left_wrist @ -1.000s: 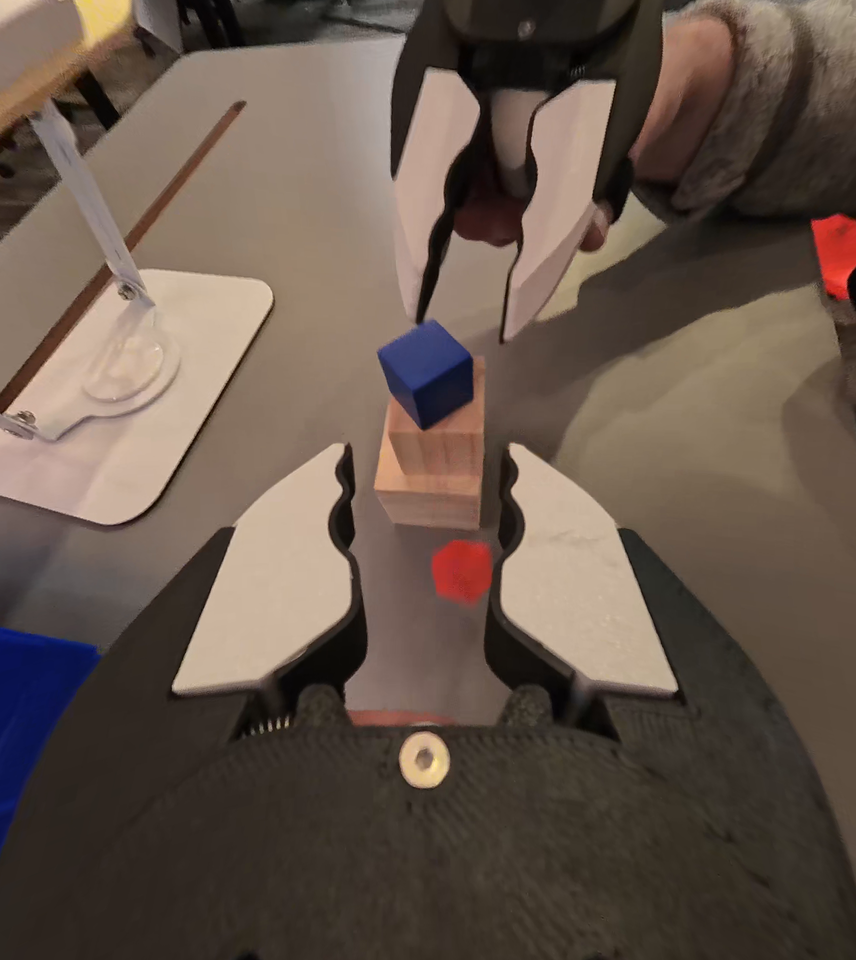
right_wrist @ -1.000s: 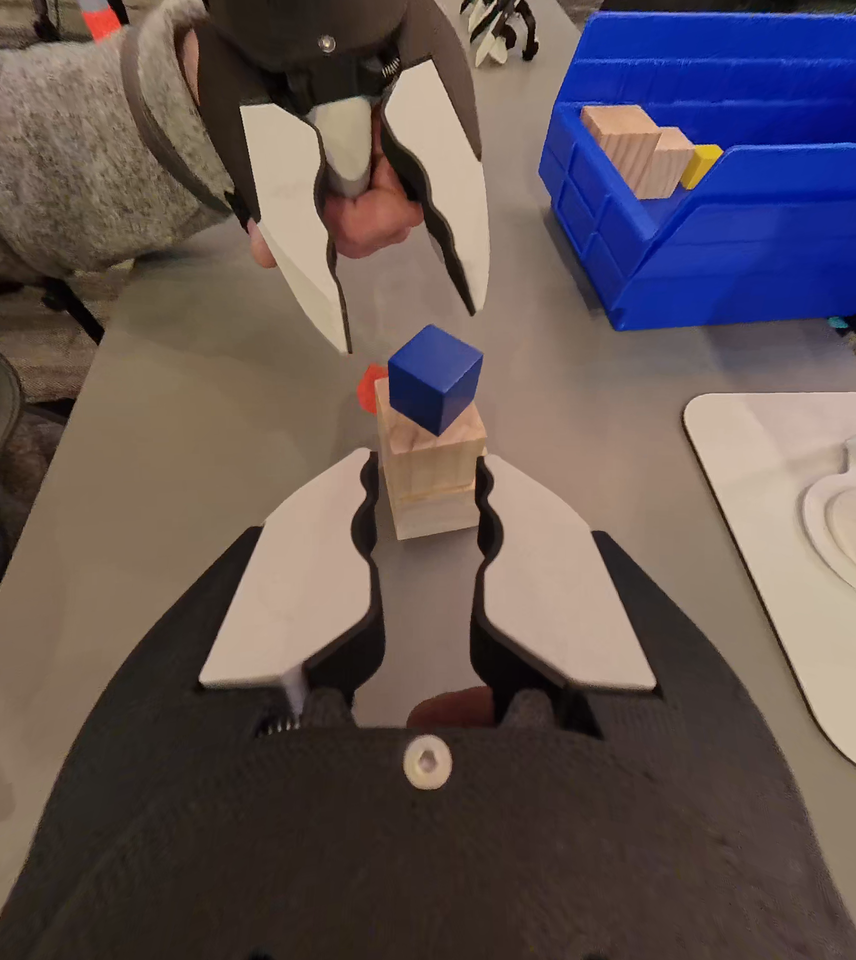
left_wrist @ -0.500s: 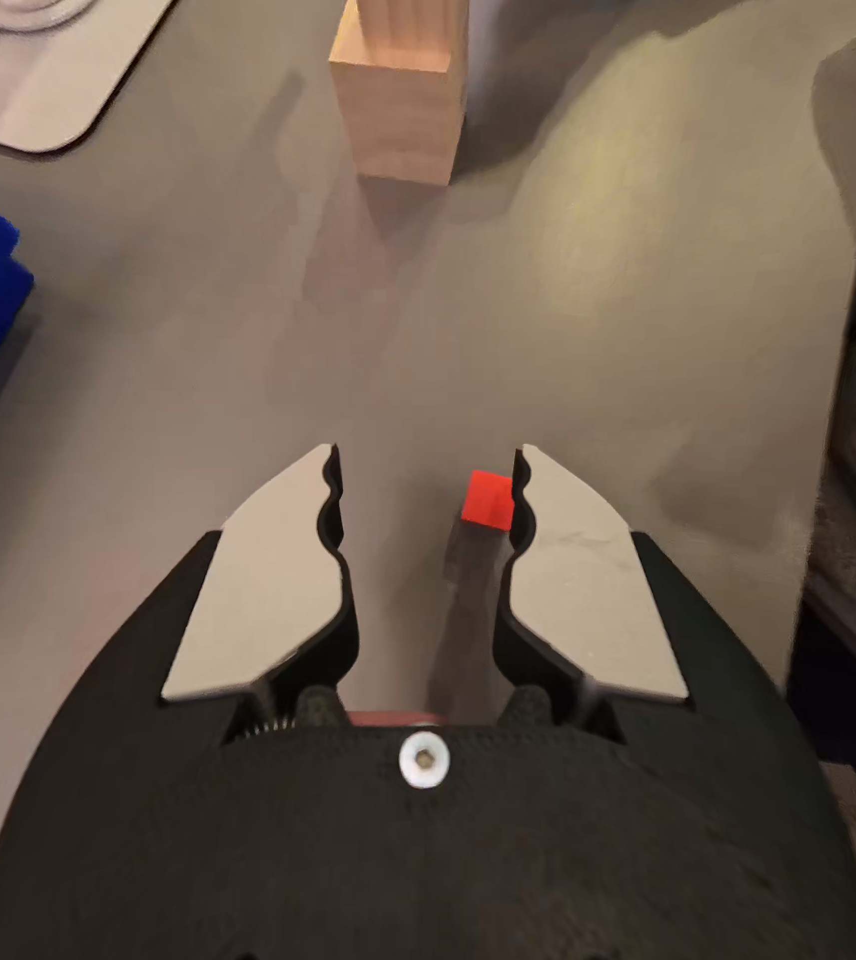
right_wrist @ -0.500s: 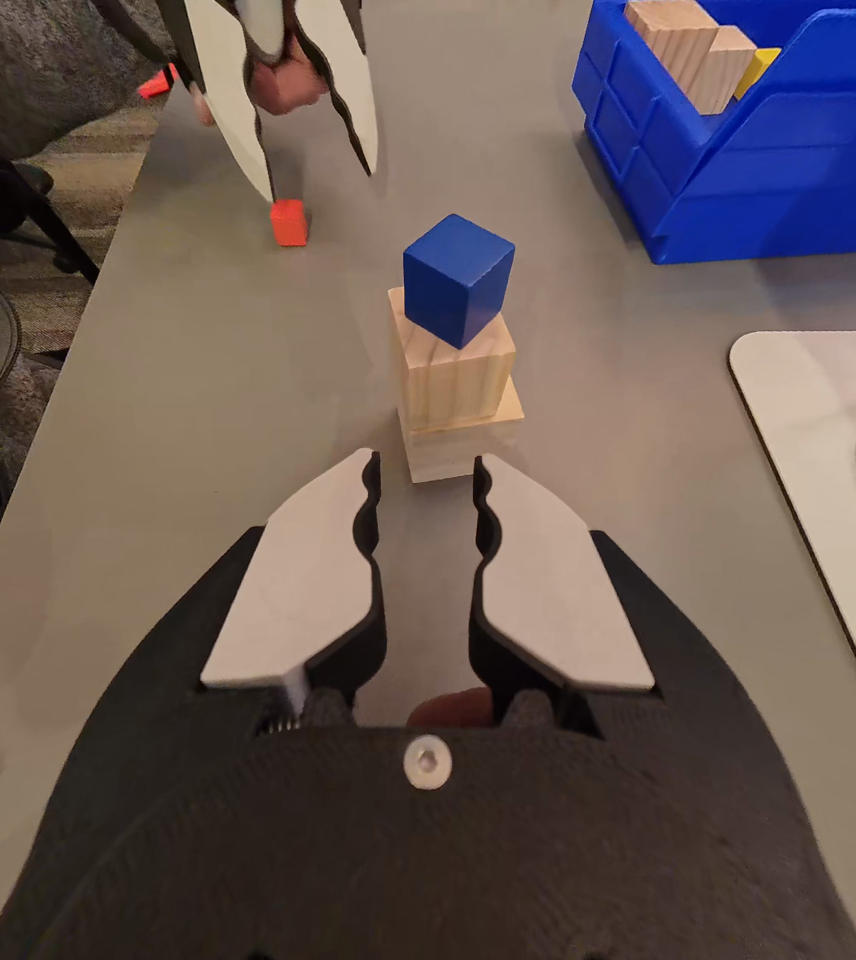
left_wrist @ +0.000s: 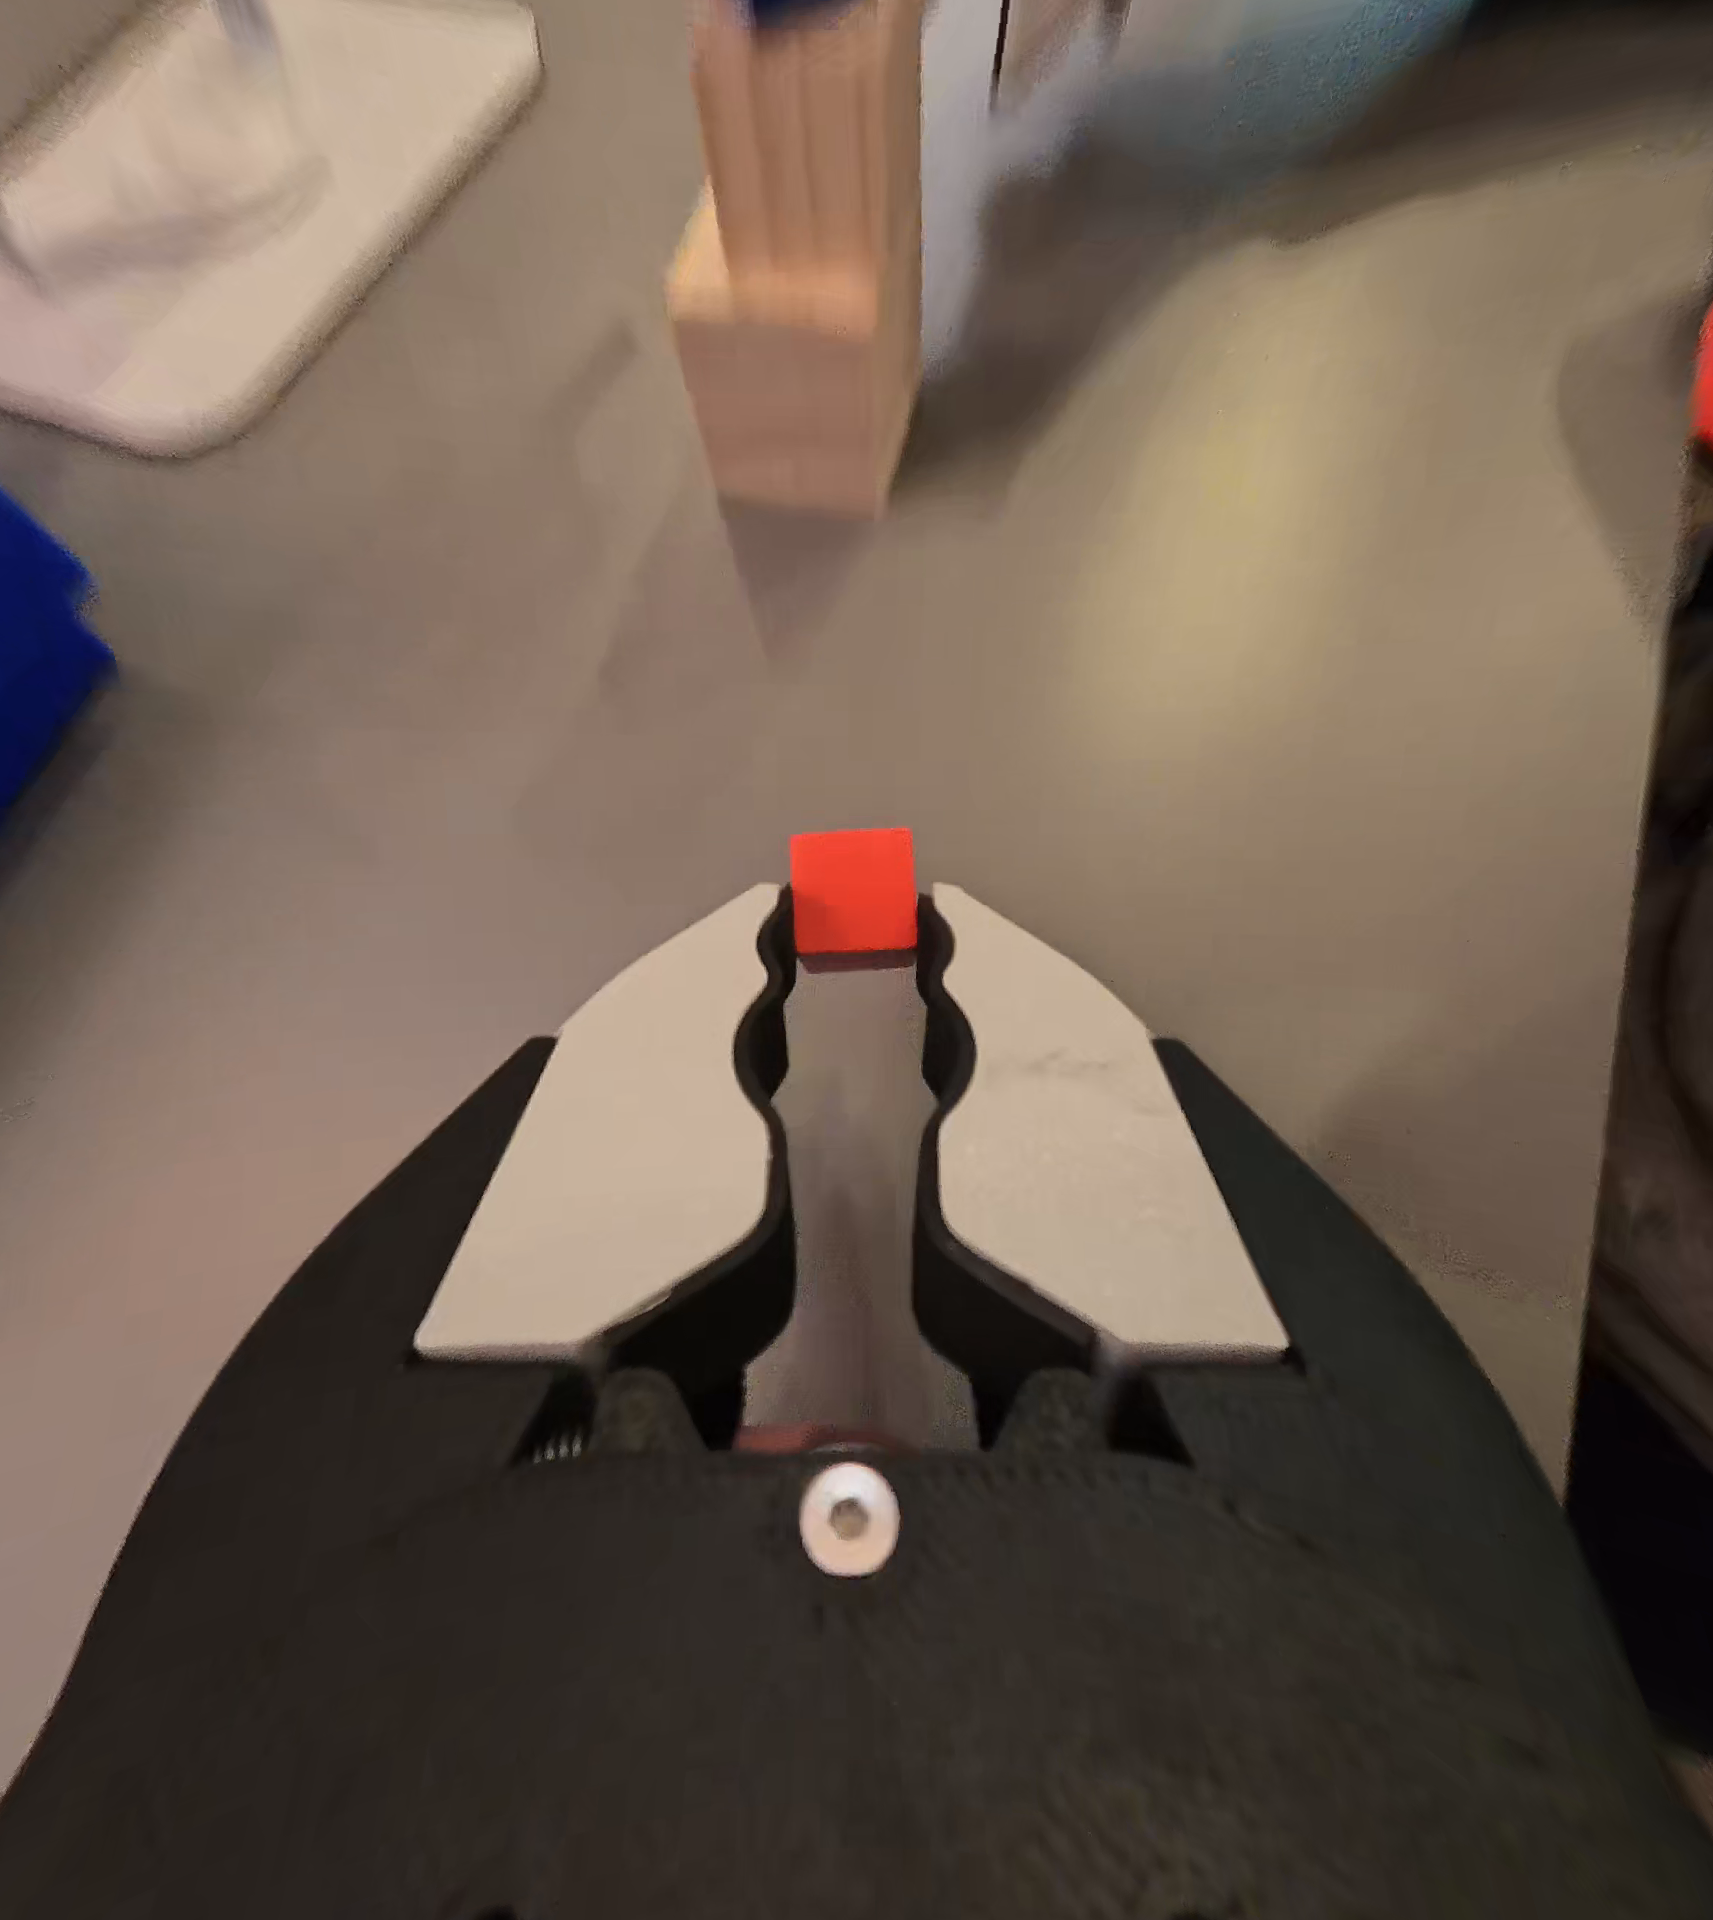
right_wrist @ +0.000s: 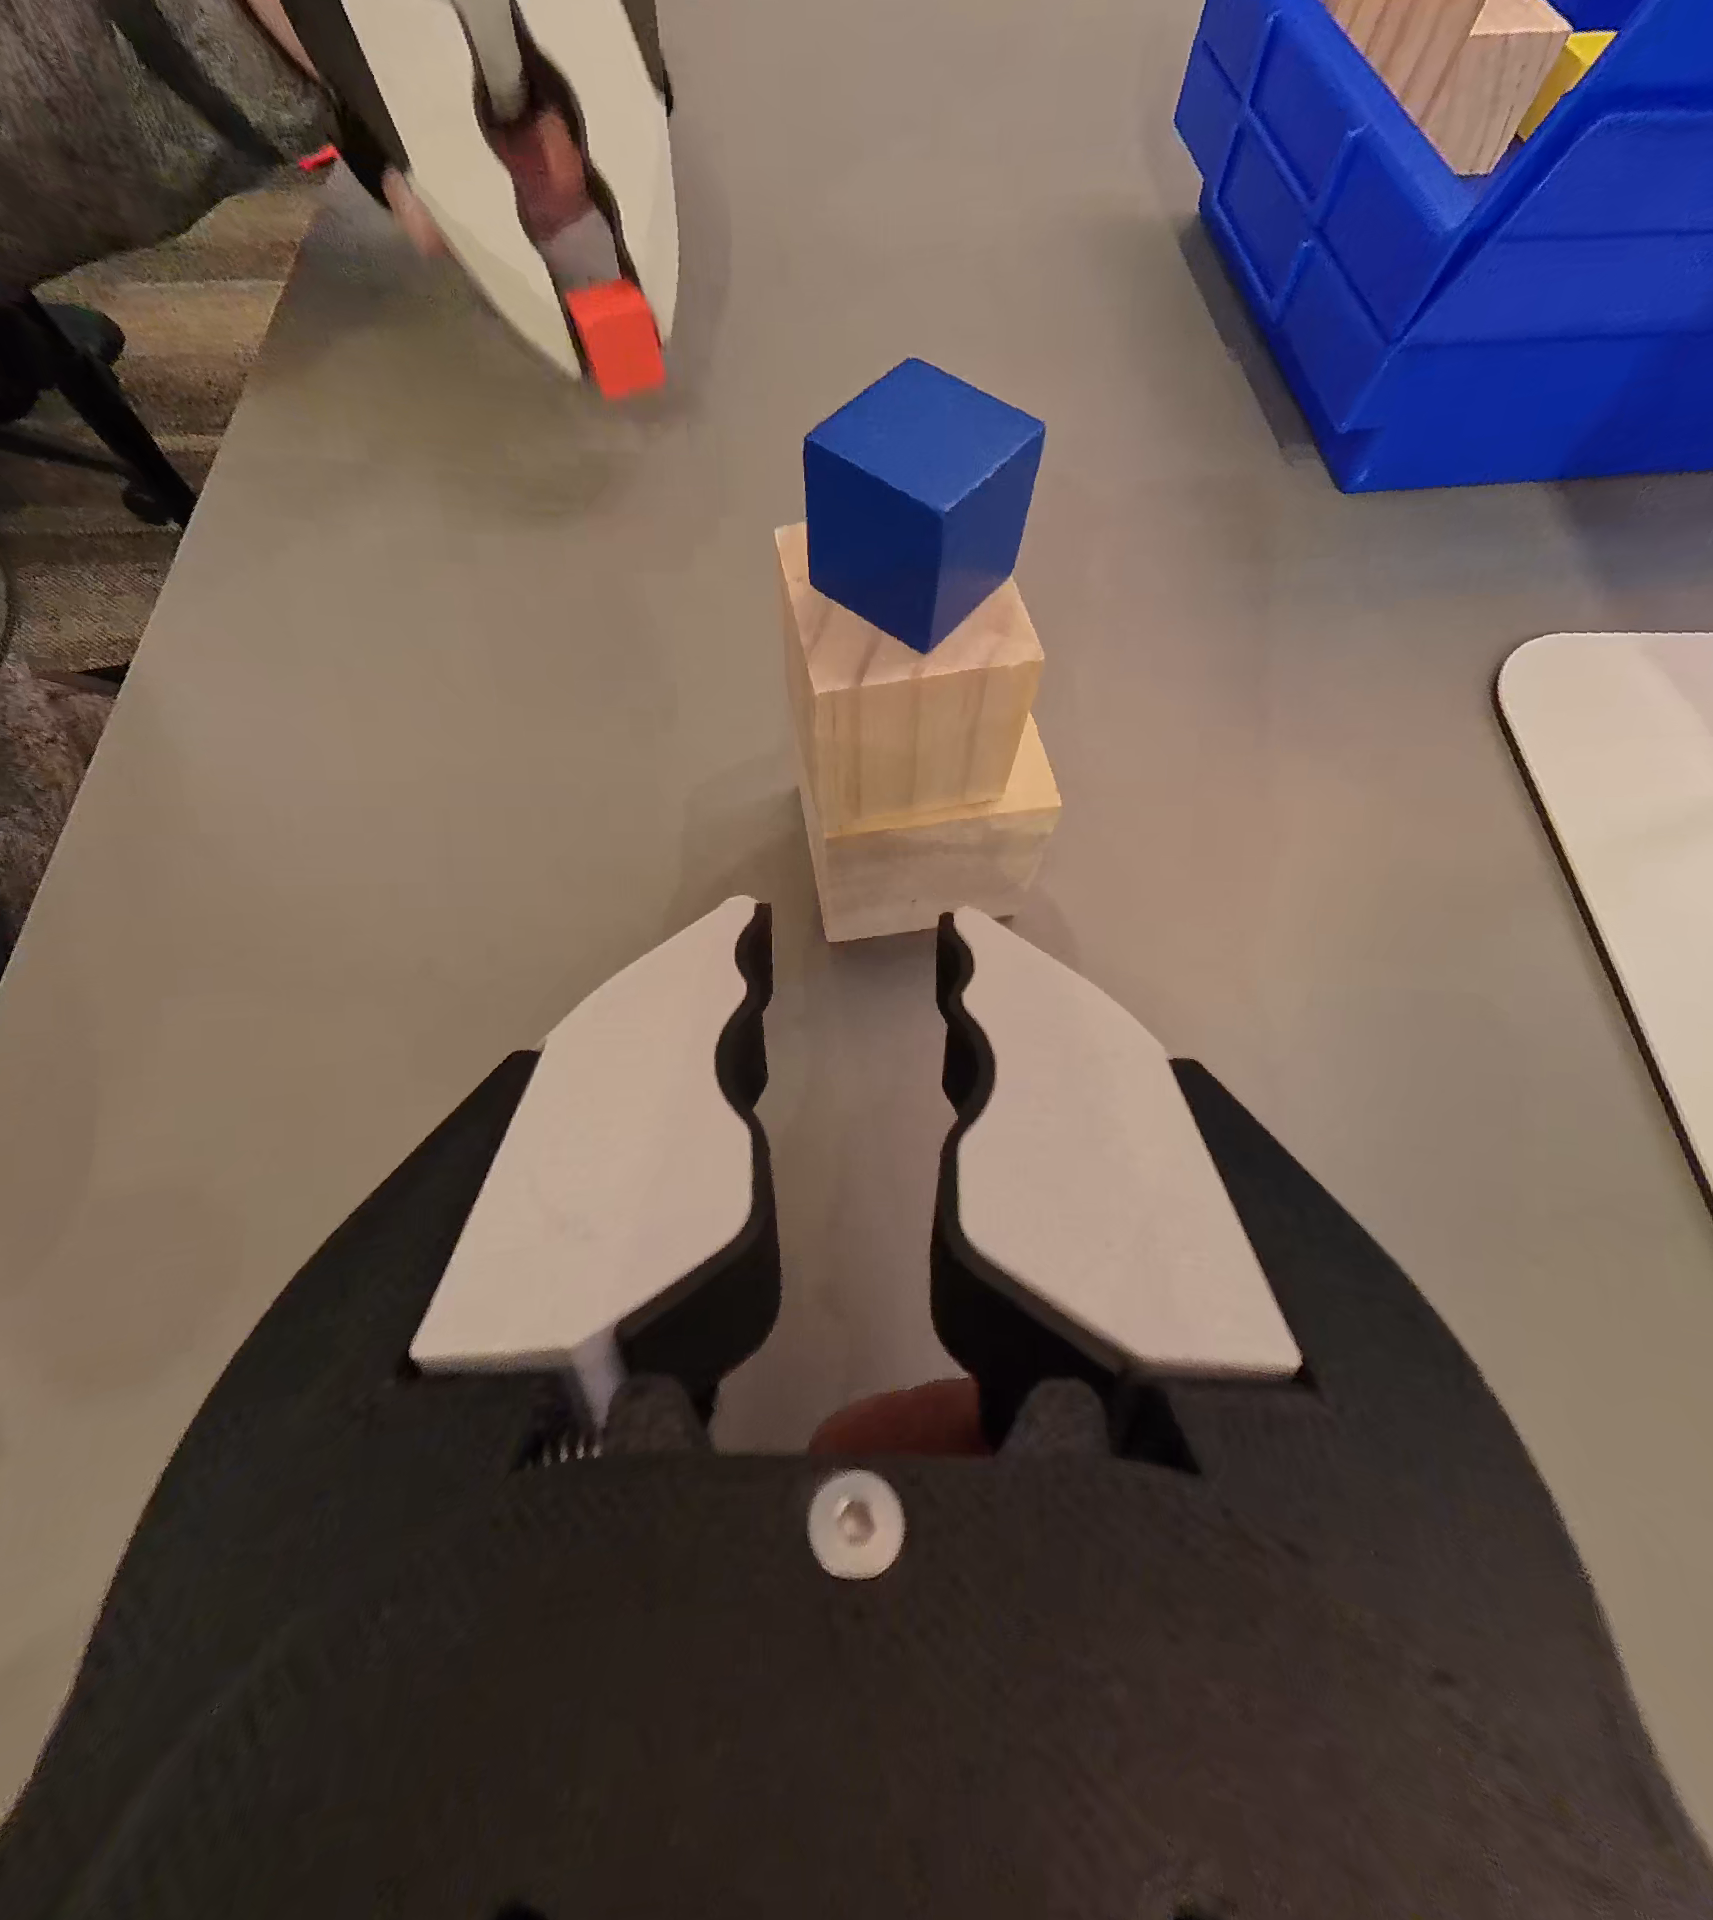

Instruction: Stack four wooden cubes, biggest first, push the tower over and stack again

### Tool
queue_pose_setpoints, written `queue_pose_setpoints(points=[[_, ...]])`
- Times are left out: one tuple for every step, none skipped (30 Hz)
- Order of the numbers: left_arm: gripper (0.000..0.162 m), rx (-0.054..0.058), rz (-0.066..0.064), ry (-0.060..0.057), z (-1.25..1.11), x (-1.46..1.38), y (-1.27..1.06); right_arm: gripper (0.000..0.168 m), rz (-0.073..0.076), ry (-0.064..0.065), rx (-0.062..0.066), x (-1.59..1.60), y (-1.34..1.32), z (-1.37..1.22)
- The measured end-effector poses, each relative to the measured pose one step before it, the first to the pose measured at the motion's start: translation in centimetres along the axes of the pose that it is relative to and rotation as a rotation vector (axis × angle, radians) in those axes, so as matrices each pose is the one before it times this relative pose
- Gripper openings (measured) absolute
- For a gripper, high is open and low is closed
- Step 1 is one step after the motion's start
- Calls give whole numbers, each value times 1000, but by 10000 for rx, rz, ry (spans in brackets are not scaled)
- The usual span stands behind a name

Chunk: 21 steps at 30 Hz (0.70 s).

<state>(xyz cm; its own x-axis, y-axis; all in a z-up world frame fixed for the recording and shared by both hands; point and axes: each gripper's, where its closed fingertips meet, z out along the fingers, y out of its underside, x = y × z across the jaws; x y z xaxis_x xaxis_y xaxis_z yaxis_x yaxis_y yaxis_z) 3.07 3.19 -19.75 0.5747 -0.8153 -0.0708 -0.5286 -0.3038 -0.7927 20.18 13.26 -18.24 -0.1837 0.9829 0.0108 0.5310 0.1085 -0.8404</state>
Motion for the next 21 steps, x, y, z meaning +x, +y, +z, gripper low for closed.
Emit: queue_pose_setpoints(points=[[21, 574, 179, -25, 232, -278, -2458, 31, -27, -10, -57, 16, 154, 20], [21, 309, 276, 29, 547, -232, -2273, 31, -14, -27, -52, -19, 147, 61], [21, 144, 461, 12, 668, -244, -2137, 31, -7, -27, -32, -40, 107, 96], [21, 128, 417, 39, 726, -286, -2128, 31, -18, -4, -36, -29, 87, 94], [21, 133, 259, 204, 833, -149, -2037, 31, -31, 4, -56, -7, 107, 88], [21, 19, 178, 259, 933, -96, -1680, 31, -36, -2, -32, -20, 88, 68], [21, -144, 248, 85, 979, -332, -1182, 31, -21, -3, -13, 12, 60, 33], [21, -260, 277, -19, 944, -473, -742, 31, -1, 8, -22, 58, 93, 16], [21, -197, 206, 41, 846, -412, -517, 31, 9, 13, -9, 80, 76, -28], [21, -91, 10, 293, 774, -57, -395, 31, 20, -2, 30, 48, 10, -47], [21, -166, -72, 217, 664, -165, -100, 30, 29, -28, 39, -1, -1, -26], [21, -142, 10, -235, 467, -765, 39, 30, 15, -22, -6, -20, 35, 9], [21, -138, -39, 74, 334, -298, 149, 30, -20, 12, -43, -6, 65, 8], [21, 10, -43, 389, 196, 273, 21, 30, -41, 11, -11, -24, -8, 5], [21, 61, -173, 274, 137, 157, -31, 30, -18, -21, 34, -71, -92, 5], [21, -130, -236, 76, 193, -125, 265, 30, 2, -32, 20, -77, -66, 19], [22, -271, -96, 172, 255, 118, 541, 30, -10, -21, -19, -61, 5, 32], [23, 55, -26, 14, 90, -29, 54, 30, -18, -8, -22, -41, 22, 28], [27, 115, -37, -71, -98, -113, -69, 31, -4, 12, -5, -3, 9, -9], [38, -49, -17, 15, -95, 71, 147, 31, 15, 26, -5, 39, 4, -35], [55, 7, -50, -184, -150, -154, 60, 31, 14, 14, -1, 50, 6, -58]])
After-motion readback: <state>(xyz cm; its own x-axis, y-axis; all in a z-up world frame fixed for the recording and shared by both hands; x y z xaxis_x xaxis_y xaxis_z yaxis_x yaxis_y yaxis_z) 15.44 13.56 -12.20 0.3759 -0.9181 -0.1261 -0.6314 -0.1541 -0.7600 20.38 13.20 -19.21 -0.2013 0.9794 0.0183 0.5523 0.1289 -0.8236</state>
